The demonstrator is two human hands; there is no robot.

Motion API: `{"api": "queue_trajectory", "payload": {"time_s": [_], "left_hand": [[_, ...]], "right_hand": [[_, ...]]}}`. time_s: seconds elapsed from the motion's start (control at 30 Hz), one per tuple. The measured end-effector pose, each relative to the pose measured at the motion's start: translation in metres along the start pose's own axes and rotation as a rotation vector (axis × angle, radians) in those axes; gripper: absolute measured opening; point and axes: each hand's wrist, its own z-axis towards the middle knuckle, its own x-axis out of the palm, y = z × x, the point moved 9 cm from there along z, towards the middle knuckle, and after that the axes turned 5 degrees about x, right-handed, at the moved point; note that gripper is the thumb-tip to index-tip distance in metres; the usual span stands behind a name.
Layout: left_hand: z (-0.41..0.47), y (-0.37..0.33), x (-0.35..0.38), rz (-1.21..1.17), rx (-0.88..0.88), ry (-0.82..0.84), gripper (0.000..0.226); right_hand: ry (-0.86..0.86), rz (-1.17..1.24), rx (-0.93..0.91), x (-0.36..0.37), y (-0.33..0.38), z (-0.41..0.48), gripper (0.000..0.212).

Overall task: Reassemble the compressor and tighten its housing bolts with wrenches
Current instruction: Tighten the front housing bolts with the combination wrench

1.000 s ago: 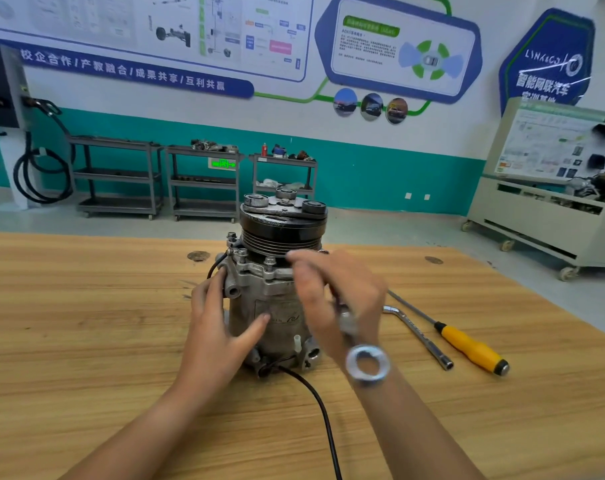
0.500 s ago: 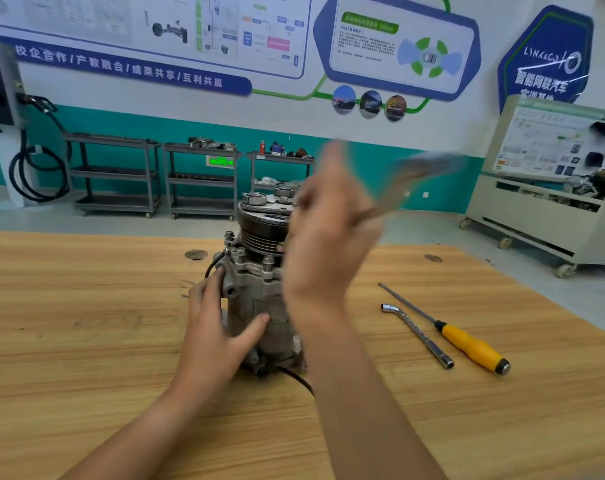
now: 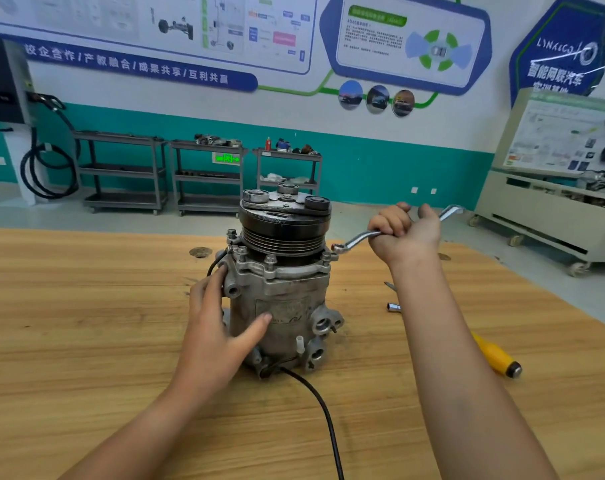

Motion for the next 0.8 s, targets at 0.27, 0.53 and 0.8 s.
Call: {"api": "queue_trajectory", "payload": {"time_s": [0.27,0.53,0.8], "left_hand": [[0.000,0.001,0.000,-0.016,-0.009,0.005,0.082],[0.001,0.001,0.000,-0.006,-0.003,-0.001,0.083],[-0.001,0.001,0.002,-0.041,-0.021,-0.028,0.080]], "right_hand": [[-0.053,-0.100,0.053,0.003,-0.017,0.006,0.049],[-0.002,-0.199,0.054,0.003,-0.013,0.000,0.067],[-0.061,-0.142,-0.405,-0.020,0.005,-0.057,0.042]]}}
